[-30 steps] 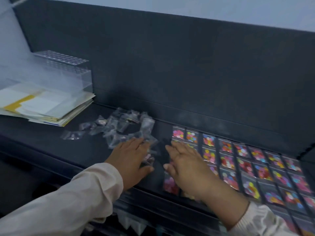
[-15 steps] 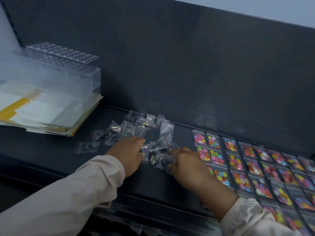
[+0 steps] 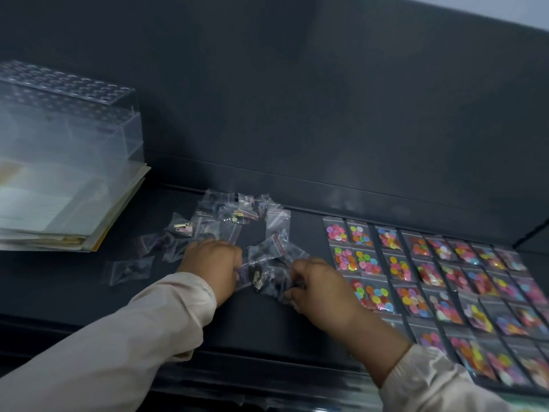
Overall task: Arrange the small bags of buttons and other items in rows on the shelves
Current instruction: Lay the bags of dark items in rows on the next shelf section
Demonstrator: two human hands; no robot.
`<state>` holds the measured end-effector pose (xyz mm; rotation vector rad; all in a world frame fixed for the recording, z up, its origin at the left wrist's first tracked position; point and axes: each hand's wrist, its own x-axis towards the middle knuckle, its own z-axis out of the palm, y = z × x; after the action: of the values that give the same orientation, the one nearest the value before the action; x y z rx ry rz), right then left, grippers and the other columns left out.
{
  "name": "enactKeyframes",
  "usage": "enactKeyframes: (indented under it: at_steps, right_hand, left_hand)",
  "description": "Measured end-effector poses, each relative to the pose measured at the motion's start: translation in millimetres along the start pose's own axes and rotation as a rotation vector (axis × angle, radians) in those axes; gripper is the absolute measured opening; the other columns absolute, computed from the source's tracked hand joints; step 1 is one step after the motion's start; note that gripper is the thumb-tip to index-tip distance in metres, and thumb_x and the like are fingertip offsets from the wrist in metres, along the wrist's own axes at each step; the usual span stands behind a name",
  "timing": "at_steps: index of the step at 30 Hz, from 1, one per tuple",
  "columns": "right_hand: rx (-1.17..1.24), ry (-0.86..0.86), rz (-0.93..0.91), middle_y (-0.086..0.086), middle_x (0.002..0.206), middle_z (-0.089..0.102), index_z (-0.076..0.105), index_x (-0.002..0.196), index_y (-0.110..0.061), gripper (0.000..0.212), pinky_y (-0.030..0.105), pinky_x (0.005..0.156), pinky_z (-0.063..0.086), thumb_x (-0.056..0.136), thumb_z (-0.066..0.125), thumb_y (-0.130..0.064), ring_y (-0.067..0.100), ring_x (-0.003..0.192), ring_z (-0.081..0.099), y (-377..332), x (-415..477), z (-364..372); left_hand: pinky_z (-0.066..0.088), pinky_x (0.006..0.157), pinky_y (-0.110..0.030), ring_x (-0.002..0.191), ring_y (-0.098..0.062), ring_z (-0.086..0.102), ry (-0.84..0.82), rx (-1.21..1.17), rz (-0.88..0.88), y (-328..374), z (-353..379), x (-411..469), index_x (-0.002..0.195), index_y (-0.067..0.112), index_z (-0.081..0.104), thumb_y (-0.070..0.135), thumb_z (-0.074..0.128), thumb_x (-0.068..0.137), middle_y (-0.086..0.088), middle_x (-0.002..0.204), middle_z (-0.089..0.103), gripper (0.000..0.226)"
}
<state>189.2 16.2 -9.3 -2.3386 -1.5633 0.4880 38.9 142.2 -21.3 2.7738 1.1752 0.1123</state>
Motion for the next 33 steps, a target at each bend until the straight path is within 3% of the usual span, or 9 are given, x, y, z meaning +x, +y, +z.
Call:
enactKeyframes:
  at_steps: [4, 6, 8, 10, 17, 24, 26, 28, 33]
  right_hand:
    - [0.314, 0.062, 0.066, 0.002, 0.092, 0.050, 0.052, 0.074, -0.014, 0.021, 0.022, 0.055, 0.049, 0.081, 0.071, -0.020, 0.014, 0.072, 0.056, 1.6, -5.4, -2.5]
    - [0.426, 0.062, 0.098, 0.009, 0.086, 0.058, 0.049, 0.069, -0.017, 0.027, 0.034, 0.059, 0.052, 0.079, 0.073, -0.024, 0.017, 0.069, 0.059, 4.0, -7.6, -5.0]
    - [0.568, 0.048, 0.152, 0.014, 0.073, 0.064, 0.046, 0.066, -0.020, 0.030, 0.042, 0.063, 0.053, 0.078, 0.073, -0.024, 0.022, 0.064, 0.061, 5.2, -11.4, -7.5]
    - [0.763, 0.049, 0.201, 0.012, 0.063, 0.061, 0.044, 0.069, -0.018, 0.030, 0.036, 0.054, 0.049, 0.081, 0.071, -0.017, 0.021, 0.056, 0.059, 7.4, -15.5, -10.2]
    - [1.236, -0.051, 0.314, 0.002, 0.071, 0.066, 0.053, 0.089, -0.016, 0.014, 0.023, 0.056, 0.049, 0.088, 0.059, -0.003, 0.012, 0.061, 0.061, 22.2, -39.4, -23.5]
    - [1.488, -0.072, 0.294, 0.001, 0.068, 0.069, 0.058, 0.097, -0.014, 0.017, 0.019, 0.052, 0.051, 0.087, 0.060, -0.001, 0.011, 0.058, 0.063, 51.8, -79.3, -50.1]
    - [1.491, -0.083, 0.260, -0.003, 0.066, 0.068, 0.060, 0.106, -0.013, 0.020, 0.019, 0.051, 0.050, 0.087, 0.061, -0.004, 0.009, 0.057, 0.062, 68.5, -101.0, -61.8]
    - [1.471, -0.057, 0.228, -0.004, 0.063, 0.065, 0.060, 0.092, -0.016, 0.010, 0.018, 0.049, 0.048, 0.088, 0.061, -0.008, 0.009, 0.055, 0.059, 93.3, -127.1, -72.9]
    - [1.393, 0.016, 0.216, -0.007, 0.056, 0.058, 0.057, 0.078, -0.020, 0.016, 0.017, 0.044, 0.040, 0.091, 0.057, -0.012, 0.008, 0.049, 0.052, 169.5, -204.5, -101.8]
  left_hand:
    - [0.035, 0.084, -0.025, 0.102, -0.017, 0.051, 0.049, -0.061, -0.008, -3.5, 3.8, -3.1, 0.079, 0.030, 0.059, 0.014, 0.057, 0.082, 0.007, 0.100, 0.056, 0.016]
    - [0.034, 0.088, -0.025, 0.108, -0.018, 0.049, 0.033, -0.075, -0.001, -3.0, 6.0, -4.1, 0.094, 0.026, 0.061, 0.020, 0.059, 0.085, 0.005, 0.110, 0.053, 0.011]
    - [0.035, 0.096, -0.028, 0.117, -0.020, 0.049, -0.041, -0.035, -0.001, -0.9, 7.4, -2.4, 0.120, 0.026, 0.052, 0.024, 0.057, 0.087, 0.002, 0.125, 0.052, 0.034]
    - [0.038, 0.100, -0.032, 0.120, -0.021, 0.050, -0.056, 0.021, -0.016, 1.9, 6.3, 1.4, 0.132, 0.027, 0.044, 0.023, 0.056, 0.087, 0.002, 0.130, 0.054, 0.047]
    - [0.045, 0.080, -0.032, 0.096, -0.025, 0.056, 0.081, 0.060, -0.103, 12.3, -12.8, -5.8, 0.089, 0.024, 0.061, 0.020, 0.054, 0.086, -0.003, 0.101, 0.061, 0.008]
    - [0.049, 0.066, -0.035, 0.069, -0.027, 0.063, 0.322, -0.618, -0.273, 79.9, -48.5, -29.2, 0.070, 0.018, 0.052, 0.021, 0.064, 0.083, -0.006, 0.073, 0.065, 0.018]
    - [0.050, 0.059, -0.032, 0.063, -0.025, 0.066, 0.251, -0.915, -0.309, 119.8, -49.4, -39.3, 0.071, 0.012, 0.053, 0.017, 0.067, 0.082, -0.011, 0.071, 0.068, 0.019]
    - [0.045, 0.049, -0.027, 0.057, -0.025, 0.063, 0.124, -1.170, -0.338, 165.7, -45.9, -50.4, 0.072, 0.011, 0.050, 0.009, 0.067, 0.083, -0.014, 0.068, 0.067, 0.020]
    - [0.050, 0.046, -0.023, 0.063, -0.019, 0.066, -0.140, -1.433, -0.336, 281.2, -32.2, -82.5, 0.077, 0.013, 0.051, -0.009, 0.060, 0.082, -0.009, 0.068, 0.060, 0.025]
